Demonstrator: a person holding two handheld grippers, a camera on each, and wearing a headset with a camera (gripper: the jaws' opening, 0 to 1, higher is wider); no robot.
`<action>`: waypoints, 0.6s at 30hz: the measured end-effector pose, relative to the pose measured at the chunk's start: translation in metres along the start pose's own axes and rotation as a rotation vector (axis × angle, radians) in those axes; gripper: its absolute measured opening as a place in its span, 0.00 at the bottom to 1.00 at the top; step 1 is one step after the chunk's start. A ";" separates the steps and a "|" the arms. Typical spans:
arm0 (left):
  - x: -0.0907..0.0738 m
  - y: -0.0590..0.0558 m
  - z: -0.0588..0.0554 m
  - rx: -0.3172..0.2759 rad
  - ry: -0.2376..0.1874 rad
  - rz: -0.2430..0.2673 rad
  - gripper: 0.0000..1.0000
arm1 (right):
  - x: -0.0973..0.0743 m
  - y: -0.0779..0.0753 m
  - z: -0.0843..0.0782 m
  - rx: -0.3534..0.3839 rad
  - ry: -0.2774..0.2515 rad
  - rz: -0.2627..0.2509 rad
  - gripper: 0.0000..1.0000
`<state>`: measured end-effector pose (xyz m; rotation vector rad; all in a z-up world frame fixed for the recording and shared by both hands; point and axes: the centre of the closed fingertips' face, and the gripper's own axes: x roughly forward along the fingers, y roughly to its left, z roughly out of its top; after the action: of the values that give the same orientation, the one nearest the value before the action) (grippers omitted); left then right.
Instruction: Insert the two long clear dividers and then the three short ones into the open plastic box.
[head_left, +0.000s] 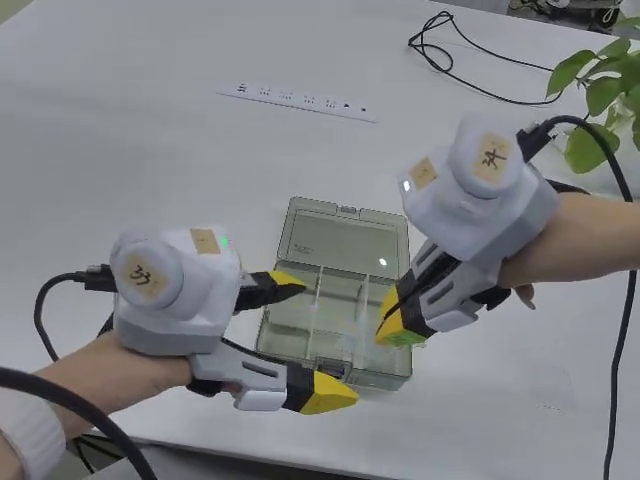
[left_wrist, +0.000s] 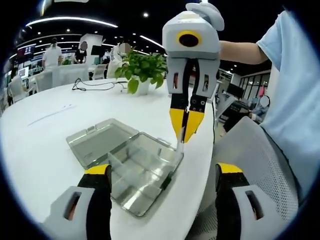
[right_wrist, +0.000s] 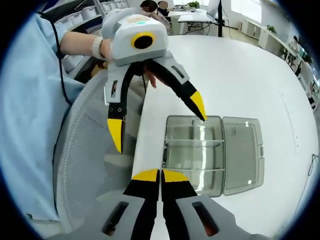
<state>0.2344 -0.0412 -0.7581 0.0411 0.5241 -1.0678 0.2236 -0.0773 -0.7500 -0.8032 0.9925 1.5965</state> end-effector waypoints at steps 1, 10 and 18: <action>-0.002 0.002 0.000 0.000 -0.004 0.008 0.90 | 0.001 -0.001 -0.001 0.000 0.005 0.000 0.02; -0.020 0.024 -0.007 -0.016 0.007 0.102 1.00 | 0.003 -0.016 0.006 0.014 -0.009 -0.026 0.02; -0.027 0.024 -0.011 -0.033 -0.002 0.126 1.00 | 0.002 -0.040 0.016 0.034 -0.044 -0.080 0.02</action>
<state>0.2406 -0.0038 -0.7609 0.0437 0.5305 -0.9357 0.2613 -0.0573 -0.7532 -0.7722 0.9424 1.5193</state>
